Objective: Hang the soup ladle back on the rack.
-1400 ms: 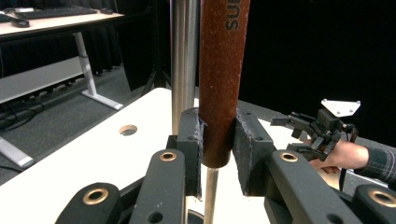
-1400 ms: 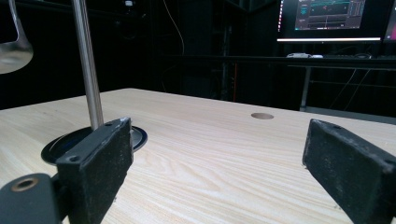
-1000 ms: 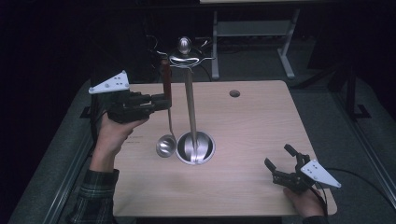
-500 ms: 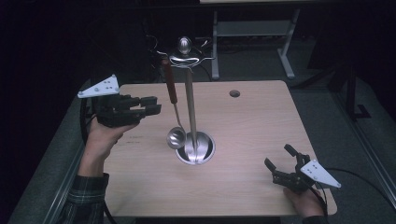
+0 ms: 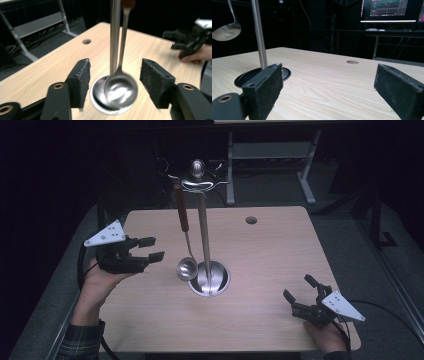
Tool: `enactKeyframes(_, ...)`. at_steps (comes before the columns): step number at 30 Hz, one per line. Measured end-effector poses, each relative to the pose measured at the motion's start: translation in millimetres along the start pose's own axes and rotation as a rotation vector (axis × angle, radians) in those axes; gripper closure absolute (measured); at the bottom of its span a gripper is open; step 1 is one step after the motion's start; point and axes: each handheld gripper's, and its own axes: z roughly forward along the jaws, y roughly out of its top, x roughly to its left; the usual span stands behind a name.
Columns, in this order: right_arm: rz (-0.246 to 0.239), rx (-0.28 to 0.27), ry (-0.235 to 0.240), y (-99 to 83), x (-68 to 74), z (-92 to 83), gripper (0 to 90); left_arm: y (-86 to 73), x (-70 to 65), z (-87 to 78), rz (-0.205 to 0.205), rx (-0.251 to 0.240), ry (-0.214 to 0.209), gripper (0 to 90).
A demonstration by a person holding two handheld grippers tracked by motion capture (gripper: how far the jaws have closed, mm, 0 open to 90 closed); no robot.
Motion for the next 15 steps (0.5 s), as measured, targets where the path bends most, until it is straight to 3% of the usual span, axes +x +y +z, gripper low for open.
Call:
enactKeyframes(3,-0.001,0.0,0.0,0.0,0.0,0.0,7.9,-15.6,-1.4,2.5,-0.014,0.036,0.021,35.4)
enactKeyframes(15,-0.001,0.0,0.0,0.0,0.0,0.0,8.0,-58.1,-3.7,4.5,-0.046,0.096,0.111,19.0)
